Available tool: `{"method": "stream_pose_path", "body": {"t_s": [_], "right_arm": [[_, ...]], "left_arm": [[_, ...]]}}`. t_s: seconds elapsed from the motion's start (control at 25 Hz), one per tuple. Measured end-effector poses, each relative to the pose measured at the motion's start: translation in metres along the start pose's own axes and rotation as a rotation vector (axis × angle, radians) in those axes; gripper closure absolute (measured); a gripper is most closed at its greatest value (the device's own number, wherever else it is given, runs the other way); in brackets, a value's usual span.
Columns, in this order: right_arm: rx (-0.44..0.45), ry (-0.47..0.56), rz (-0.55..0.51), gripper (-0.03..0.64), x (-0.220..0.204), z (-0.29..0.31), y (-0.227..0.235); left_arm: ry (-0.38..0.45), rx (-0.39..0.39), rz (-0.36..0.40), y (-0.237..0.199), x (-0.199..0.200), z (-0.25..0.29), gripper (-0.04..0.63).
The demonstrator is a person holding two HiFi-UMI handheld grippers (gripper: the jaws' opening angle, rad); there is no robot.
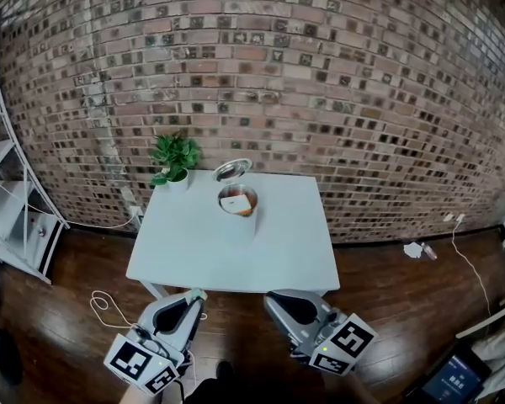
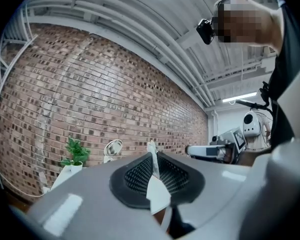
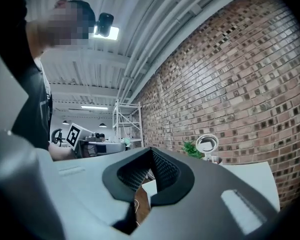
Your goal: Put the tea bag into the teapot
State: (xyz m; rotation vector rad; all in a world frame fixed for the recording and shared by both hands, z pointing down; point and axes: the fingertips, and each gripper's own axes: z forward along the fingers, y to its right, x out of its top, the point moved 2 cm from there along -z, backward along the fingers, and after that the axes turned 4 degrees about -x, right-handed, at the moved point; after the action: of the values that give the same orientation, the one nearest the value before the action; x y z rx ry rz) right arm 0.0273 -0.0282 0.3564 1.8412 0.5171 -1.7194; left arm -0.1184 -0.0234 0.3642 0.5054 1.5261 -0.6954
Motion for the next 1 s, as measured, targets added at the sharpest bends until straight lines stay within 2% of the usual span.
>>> {"method": "stream_pose_path", "body": {"t_s": [0.24, 0.4, 0.52, 0.68, 0.88, 1.0], "right_arm": [[-0.025, -0.011, 0.000, 0.616, -0.001, 0.042, 0.022], [-0.068, -0.005, 0.008, 0.615, -0.001, 0.063, 0.035], [-0.068, -0.015, -0.013, 0.617, 0.002, 0.073, 0.042], [-0.066, -0.029, -0.027, 0.617, 0.003, 0.085, 0.057], [-0.049, -0.030, -0.021, 0.615, 0.000, 0.111, 0.093], [-0.021, -0.030, -0.026, 0.615, 0.002, 0.126, 0.123]], "left_arm": [[0.015, -0.019, -0.018, -0.043, 0.002, 0.021, 0.563], [0.007, -0.067, -0.014, -0.061, 0.000, 0.036, 0.563], [0.010, -0.087, -0.014, -0.073, -0.001, 0.051, 0.563], [0.005, -0.084, -0.045, -0.090, -0.006, 0.068, 0.562], [-0.011, -0.082, -0.038, -0.116, -0.012, 0.103, 0.561], [-0.006, -0.051, -0.037, -0.131, -0.010, 0.130, 0.561]]}}
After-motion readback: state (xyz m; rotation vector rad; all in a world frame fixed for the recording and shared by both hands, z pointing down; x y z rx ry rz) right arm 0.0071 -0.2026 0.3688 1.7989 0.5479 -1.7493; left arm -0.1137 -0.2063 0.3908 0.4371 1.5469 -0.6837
